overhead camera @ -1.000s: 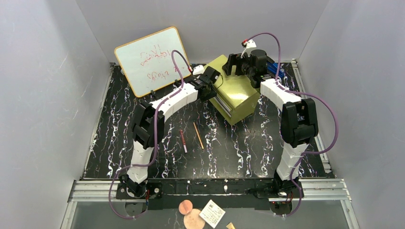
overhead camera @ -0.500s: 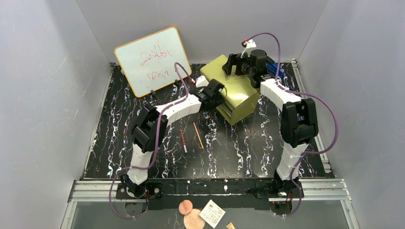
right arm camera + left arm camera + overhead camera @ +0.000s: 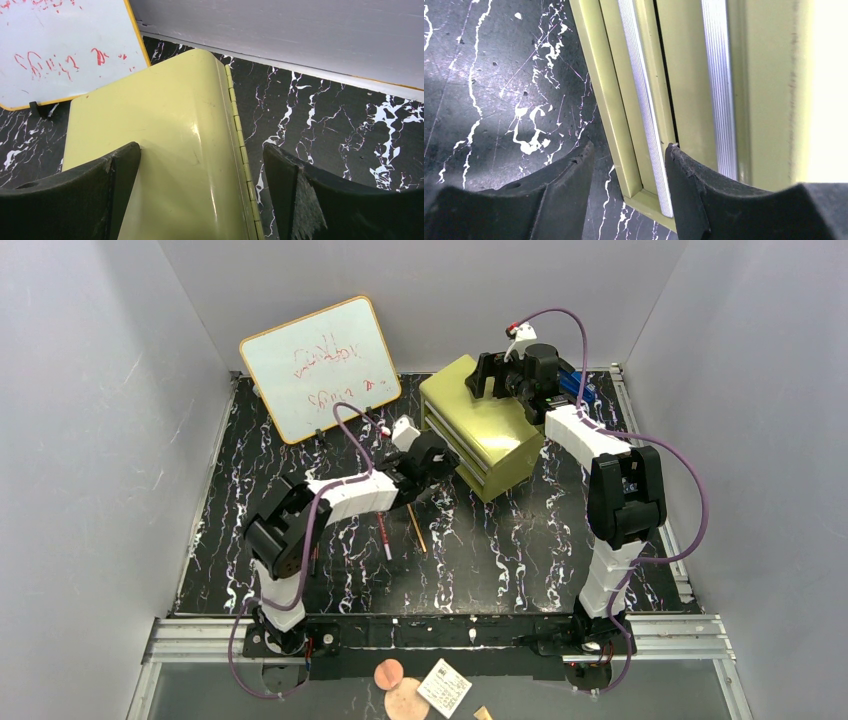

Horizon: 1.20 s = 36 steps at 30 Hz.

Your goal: Organize the makeup

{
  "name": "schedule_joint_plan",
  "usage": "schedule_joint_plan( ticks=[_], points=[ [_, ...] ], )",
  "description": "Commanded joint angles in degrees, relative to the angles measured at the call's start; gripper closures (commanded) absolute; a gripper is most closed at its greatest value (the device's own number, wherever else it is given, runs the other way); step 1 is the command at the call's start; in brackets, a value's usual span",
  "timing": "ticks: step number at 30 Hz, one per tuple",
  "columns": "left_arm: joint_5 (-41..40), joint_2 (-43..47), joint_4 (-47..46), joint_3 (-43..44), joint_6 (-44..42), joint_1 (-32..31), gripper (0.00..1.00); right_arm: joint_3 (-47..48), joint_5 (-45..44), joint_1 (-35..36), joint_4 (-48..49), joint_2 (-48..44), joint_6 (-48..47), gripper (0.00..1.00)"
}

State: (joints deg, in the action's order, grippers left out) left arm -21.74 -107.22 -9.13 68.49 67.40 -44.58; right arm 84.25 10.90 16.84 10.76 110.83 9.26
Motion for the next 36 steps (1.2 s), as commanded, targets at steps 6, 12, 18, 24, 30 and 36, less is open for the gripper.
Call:
schedule_joint_plan(
  ticks=[6,12,18,24,30,36],
  points=[
    [-0.7,5.9,-29.1,-15.7,-2.3,1.5,0.47,-7.4,-1.0,0.8,-26.7,8.8,-3.4,0.01],
    [4.7,3.1,-46.4,-22.7,-3.1,3.4,0.47,-7.5,-1.0,0.9,-26.8,8.7,-3.4,0.01],
    [12.8,-3.5,-64.0,-24.7,-4.0,5.9,0.42,-7.5,-1.1,1.0,-26.8,8.9,-3.5,0.01],
    [17.7,-8.5,-65.1,-20.8,-3.6,7.6,0.47,-7.4,-1.2,1.0,-26.8,9.1,-3.5,0.01],
    [20.3,-11.3,-65.2,-18.1,-4.4,8.6,0.52,-7.4,-1.3,1.0,-26.8,9.5,-3.7,0.01],
    [23.9,-14.9,-65.2,-14.3,-3.8,9.4,0.53,-7.3,-1.3,1.0,-26.8,9.8,-4.0,0.01]
  ],
)
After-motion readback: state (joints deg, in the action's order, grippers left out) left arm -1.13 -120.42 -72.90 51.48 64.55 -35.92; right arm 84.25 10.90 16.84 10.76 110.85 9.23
